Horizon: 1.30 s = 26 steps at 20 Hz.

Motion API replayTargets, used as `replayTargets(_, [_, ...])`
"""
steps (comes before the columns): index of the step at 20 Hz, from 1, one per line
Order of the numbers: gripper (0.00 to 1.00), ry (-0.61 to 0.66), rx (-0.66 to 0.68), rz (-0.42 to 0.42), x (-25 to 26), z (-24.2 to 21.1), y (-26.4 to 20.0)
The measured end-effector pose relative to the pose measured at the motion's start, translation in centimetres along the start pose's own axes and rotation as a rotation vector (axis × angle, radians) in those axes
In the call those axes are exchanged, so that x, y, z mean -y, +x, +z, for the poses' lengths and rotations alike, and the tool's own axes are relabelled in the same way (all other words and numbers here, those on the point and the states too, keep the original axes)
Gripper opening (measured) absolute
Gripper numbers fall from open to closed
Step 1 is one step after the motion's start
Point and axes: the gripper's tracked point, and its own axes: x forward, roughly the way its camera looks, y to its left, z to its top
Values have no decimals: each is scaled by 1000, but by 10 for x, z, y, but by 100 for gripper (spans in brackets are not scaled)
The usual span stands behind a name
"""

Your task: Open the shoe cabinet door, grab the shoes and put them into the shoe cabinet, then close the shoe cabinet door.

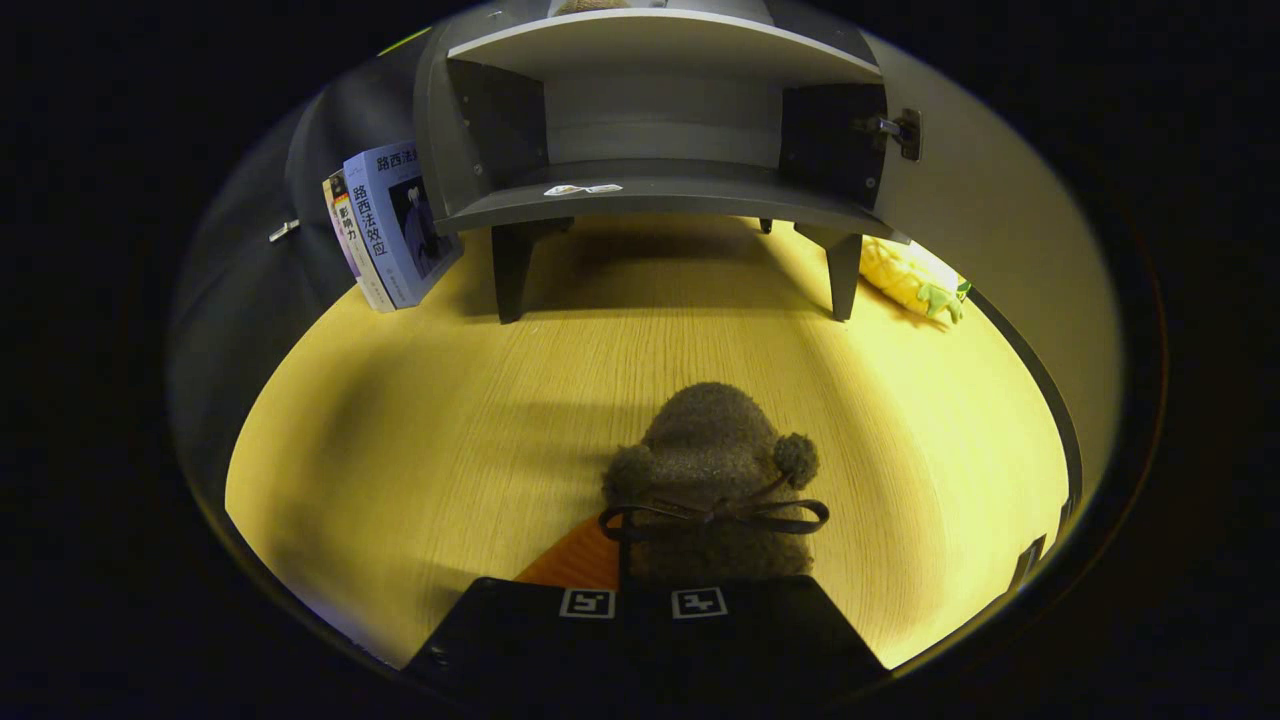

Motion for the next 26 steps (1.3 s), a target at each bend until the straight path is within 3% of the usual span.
replayTargets(5, [6, -14, 54, 11, 1, 50, -54])
replayTargets(11, [6, -26, 206, -13, 7, 169, -141])
replayTargets(15, [6, 20, 257, 20, 11, 245, -182])
replayTargets(20, [6, 41, 321, 32, 17, 338, -193])
replayTargets(26, [6, 24, 294, 24, 21, 406, -156])
